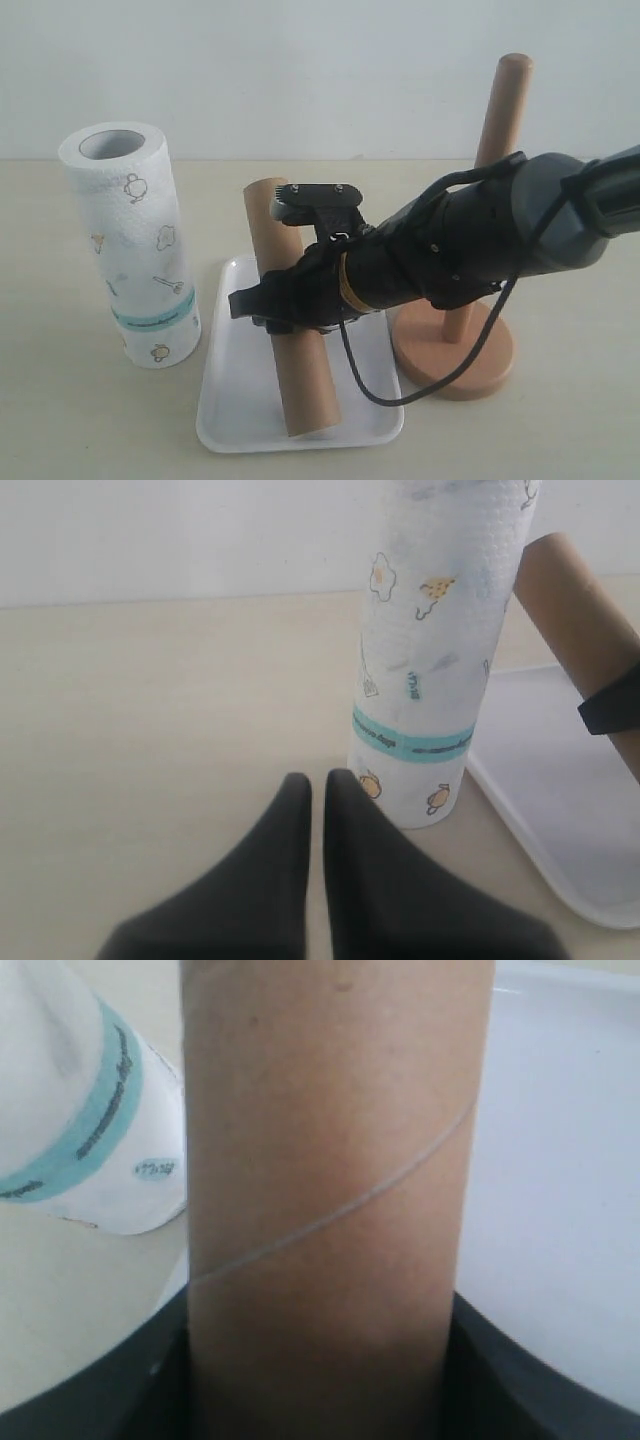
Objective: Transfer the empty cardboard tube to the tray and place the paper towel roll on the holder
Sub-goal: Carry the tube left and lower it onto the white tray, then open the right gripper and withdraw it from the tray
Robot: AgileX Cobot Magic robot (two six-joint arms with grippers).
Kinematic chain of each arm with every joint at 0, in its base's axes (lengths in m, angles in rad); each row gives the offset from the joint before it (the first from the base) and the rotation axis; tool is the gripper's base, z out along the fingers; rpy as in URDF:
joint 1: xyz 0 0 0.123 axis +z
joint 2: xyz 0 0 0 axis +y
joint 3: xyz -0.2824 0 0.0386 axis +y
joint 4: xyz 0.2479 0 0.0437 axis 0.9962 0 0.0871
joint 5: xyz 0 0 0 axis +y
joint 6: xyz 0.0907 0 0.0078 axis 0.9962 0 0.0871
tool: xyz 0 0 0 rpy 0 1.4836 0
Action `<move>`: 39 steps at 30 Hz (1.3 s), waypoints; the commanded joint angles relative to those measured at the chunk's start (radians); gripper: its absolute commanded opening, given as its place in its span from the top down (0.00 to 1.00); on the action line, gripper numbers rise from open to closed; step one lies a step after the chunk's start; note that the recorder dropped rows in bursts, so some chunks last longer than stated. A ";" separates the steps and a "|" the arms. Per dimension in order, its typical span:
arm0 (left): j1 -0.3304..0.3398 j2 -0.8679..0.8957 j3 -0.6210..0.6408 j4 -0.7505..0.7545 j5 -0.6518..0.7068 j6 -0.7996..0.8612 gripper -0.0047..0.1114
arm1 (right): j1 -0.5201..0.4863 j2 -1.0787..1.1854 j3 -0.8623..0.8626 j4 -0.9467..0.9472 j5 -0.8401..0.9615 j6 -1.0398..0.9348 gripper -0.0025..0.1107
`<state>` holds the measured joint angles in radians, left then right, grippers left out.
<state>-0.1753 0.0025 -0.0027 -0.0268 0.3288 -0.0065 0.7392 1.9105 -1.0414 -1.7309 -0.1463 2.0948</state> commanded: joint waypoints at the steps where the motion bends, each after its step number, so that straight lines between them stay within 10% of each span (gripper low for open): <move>1: 0.003 -0.003 0.003 -0.011 -0.016 0.007 0.92 | -0.002 -0.001 0.004 -0.014 0.022 -0.006 0.62; 21: 0.003 -0.003 0.003 -0.011 -0.016 0.007 0.92 | -0.002 0.064 0.004 0.004 0.087 0.003 0.59; 27: 0.003 -0.003 0.003 -0.011 -0.016 0.007 0.92 | -0.002 0.064 0.004 0.005 0.087 0.003 0.32; 39: 0.003 -0.003 0.003 -0.011 -0.016 0.007 0.92 | -0.002 0.053 0.004 0.020 0.079 0.005 0.31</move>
<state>-0.1753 0.0025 -0.0027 -0.0268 0.3288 -0.0065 0.7392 1.9786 -1.0414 -1.7149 -0.0670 2.1023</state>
